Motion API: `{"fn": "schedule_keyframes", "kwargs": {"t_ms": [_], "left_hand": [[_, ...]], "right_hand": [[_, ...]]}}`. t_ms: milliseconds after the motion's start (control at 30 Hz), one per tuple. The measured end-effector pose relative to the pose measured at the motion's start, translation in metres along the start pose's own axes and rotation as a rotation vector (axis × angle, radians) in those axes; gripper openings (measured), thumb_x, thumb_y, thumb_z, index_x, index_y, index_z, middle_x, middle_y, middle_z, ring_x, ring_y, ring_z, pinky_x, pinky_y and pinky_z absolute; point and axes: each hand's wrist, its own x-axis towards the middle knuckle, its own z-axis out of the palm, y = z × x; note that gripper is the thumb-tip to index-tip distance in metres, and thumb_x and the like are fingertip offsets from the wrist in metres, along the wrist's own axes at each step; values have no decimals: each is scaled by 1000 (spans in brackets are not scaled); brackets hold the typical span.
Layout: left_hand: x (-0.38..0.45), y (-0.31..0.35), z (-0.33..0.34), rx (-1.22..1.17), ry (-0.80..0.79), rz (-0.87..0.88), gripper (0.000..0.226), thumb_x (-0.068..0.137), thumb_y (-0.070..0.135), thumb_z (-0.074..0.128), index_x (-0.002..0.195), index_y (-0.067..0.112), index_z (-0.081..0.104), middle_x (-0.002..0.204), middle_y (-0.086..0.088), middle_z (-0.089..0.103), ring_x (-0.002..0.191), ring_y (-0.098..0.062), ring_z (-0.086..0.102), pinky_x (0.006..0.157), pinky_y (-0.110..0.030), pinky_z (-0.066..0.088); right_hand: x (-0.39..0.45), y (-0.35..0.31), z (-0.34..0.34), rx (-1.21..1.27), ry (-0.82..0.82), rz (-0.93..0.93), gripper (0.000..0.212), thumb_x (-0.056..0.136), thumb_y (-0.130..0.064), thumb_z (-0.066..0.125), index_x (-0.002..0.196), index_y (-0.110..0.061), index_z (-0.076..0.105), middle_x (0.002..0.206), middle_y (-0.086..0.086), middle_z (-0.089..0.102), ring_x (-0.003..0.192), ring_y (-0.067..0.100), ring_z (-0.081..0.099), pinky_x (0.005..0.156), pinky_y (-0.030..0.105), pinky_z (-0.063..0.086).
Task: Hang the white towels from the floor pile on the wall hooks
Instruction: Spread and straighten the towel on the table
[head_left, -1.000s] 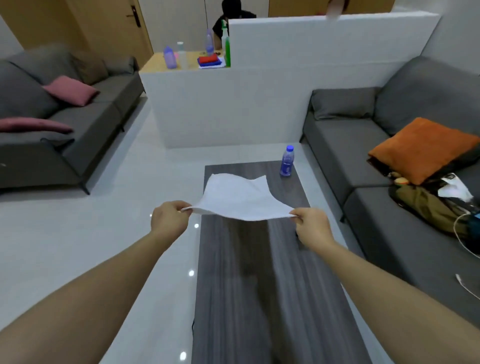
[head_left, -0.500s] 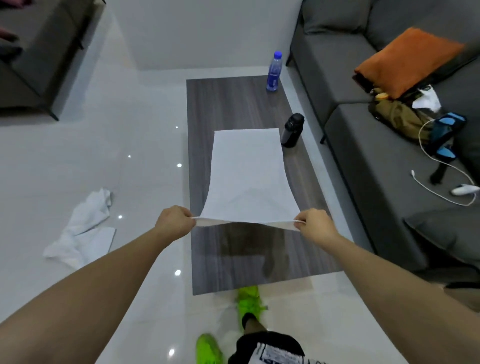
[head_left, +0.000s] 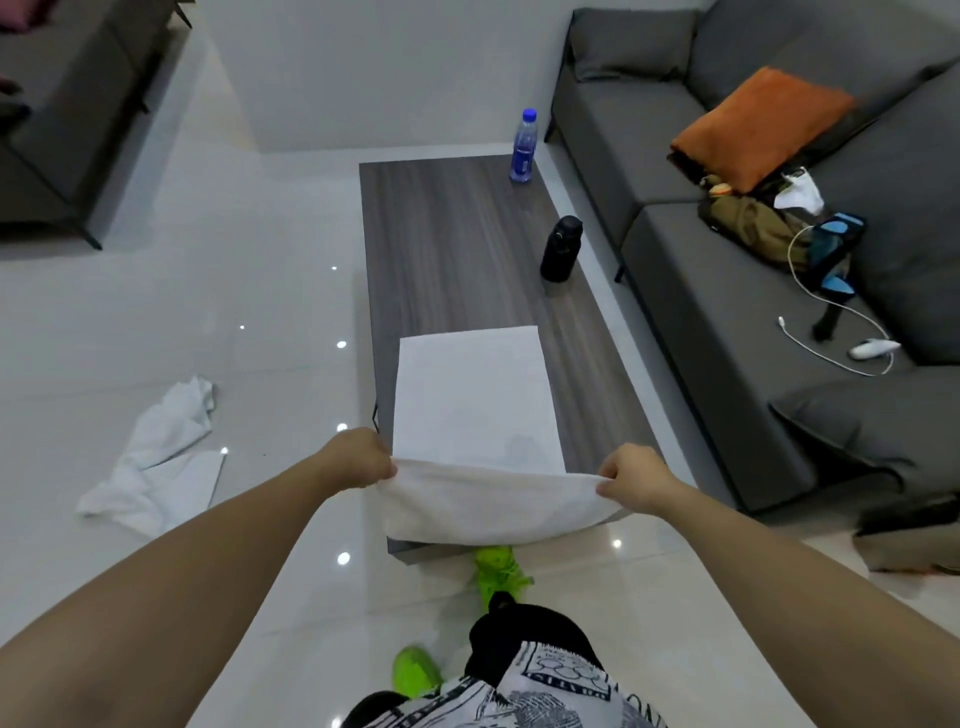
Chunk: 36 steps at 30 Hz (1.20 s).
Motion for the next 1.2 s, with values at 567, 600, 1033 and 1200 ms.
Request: {"fn": "schedule_keyframes", "kwargs": {"t_ms": [567, 600, 1033, 1200], "left_hand": [[201, 46, -79, -150, 273, -179, 17, 79, 20, 54, 80, 13, 70, 79, -5, 65, 76, -23, 60, 69, -32, 53], [217, 48, -81, -157, 287, -192, 16, 80, 21, 54, 80, 15, 69, 80, -5, 66, 77, -23, 60, 67, -31, 51], [283, 6, 56, -192, -2, -433, 38, 86, 35, 61, 119, 17, 62, 116, -8, 64, 100, -28, 61, 82, -30, 48], [240, -1, 134, -69, -20, -220, 28, 83, 23, 65, 110, 17, 67, 108, -7, 63, 102, -28, 58, 81, -32, 46]], "right_hand": [[252, -69, -116, 80, 152, -56, 16, 91, -24, 62, 81, -13, 70, 83, 8, 68, 77, 27, 63, 61, 28, 44], [270, -74, -120, 87, 162, -64, 13, 91, -22, 62, 85, -15, 70, 89, 9, 68, 83, 29, 64, 63, 28, 43], [328, -24, 24, 277, -194, 272, 28, 94, -25, 60, 115, -9, 68, 119, 10, 67, 110, 27, 61, 96, 34, 49], [266, -17, 108, 94, -293, 62, 12, 90, -20, 60, 97, -15, 68, 101, 5, 69, 99, 26, 61, 83, 32, 48]]}}
